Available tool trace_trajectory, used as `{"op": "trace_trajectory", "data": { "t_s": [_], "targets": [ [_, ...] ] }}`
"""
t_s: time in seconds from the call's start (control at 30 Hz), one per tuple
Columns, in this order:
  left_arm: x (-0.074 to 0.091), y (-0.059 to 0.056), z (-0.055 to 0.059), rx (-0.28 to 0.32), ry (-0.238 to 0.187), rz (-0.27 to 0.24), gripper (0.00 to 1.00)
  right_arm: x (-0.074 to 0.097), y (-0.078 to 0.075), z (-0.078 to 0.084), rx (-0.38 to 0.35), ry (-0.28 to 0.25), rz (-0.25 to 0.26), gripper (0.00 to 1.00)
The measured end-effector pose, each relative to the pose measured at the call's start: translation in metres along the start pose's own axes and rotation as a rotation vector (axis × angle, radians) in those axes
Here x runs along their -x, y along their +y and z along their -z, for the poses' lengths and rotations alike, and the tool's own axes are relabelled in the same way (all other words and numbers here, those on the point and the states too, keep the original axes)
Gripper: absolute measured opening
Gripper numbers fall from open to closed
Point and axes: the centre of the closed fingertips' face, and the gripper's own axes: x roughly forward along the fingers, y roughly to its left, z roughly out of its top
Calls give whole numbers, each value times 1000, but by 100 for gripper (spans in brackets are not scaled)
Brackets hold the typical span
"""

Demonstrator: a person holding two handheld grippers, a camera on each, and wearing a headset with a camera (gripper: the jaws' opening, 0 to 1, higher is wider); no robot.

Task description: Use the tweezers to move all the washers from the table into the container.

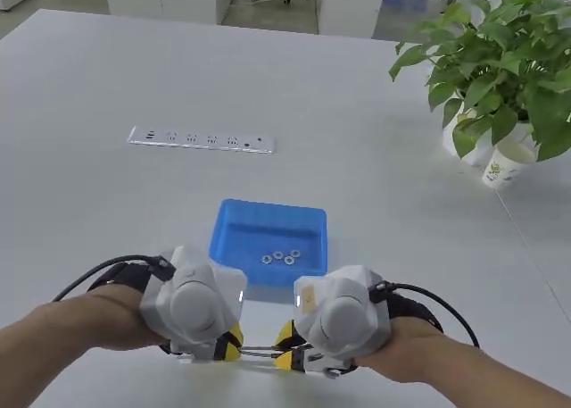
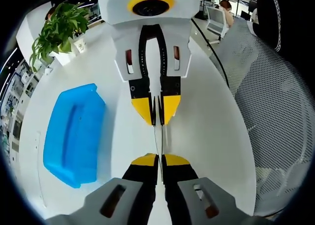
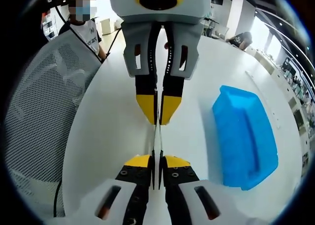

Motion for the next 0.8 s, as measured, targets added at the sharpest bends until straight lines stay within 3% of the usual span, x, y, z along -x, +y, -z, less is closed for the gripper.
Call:
{"op": "trace_trajectory", "data": {
  "t_s": [0.33, 0.8],
  "targets": [
    [-8, -3, 6, -13, 18, 5, 7, -8, 2, 4, 3, 16, 2, 11],
    [-11, -4, 6, -10, 15, 19, 8, -8, 2, 5, -26, 15, -14, 13]
  ]
}}
